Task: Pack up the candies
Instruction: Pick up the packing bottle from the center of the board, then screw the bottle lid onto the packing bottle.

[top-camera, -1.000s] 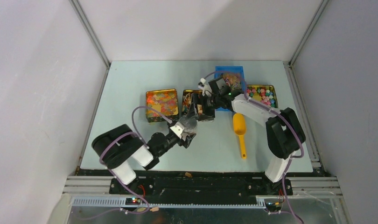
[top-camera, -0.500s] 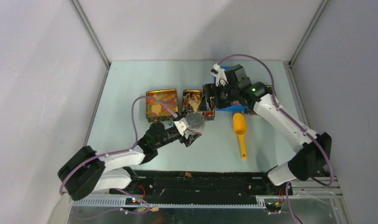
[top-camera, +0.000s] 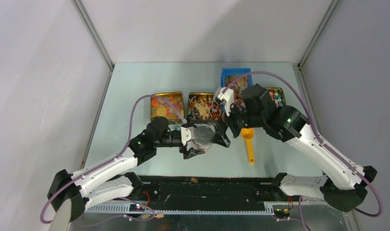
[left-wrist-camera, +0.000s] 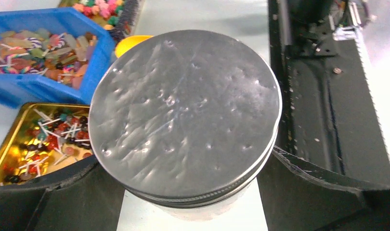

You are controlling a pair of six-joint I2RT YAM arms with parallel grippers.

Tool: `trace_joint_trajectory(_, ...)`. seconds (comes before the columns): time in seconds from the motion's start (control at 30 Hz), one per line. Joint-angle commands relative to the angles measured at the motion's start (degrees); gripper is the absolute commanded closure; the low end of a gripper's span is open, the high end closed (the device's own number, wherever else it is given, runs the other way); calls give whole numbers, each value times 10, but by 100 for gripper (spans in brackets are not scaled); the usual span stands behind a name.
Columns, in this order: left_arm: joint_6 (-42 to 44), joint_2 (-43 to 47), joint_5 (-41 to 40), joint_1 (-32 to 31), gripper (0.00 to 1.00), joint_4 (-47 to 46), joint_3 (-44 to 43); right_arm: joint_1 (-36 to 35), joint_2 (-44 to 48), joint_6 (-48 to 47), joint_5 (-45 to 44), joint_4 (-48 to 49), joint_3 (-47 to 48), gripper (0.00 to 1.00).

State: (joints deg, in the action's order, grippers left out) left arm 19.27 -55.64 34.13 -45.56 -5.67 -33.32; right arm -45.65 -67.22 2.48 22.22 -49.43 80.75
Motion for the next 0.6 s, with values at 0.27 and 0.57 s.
trace_joint_trajectory(0.27,55,61,122,0,21,156,-77,-143,-40,-99,-40,-13,39,1)
trace_joint_trajectory(0.57,75,76,147,0,20,186,-96,-165,-110,-131,-33,-28,89,3)
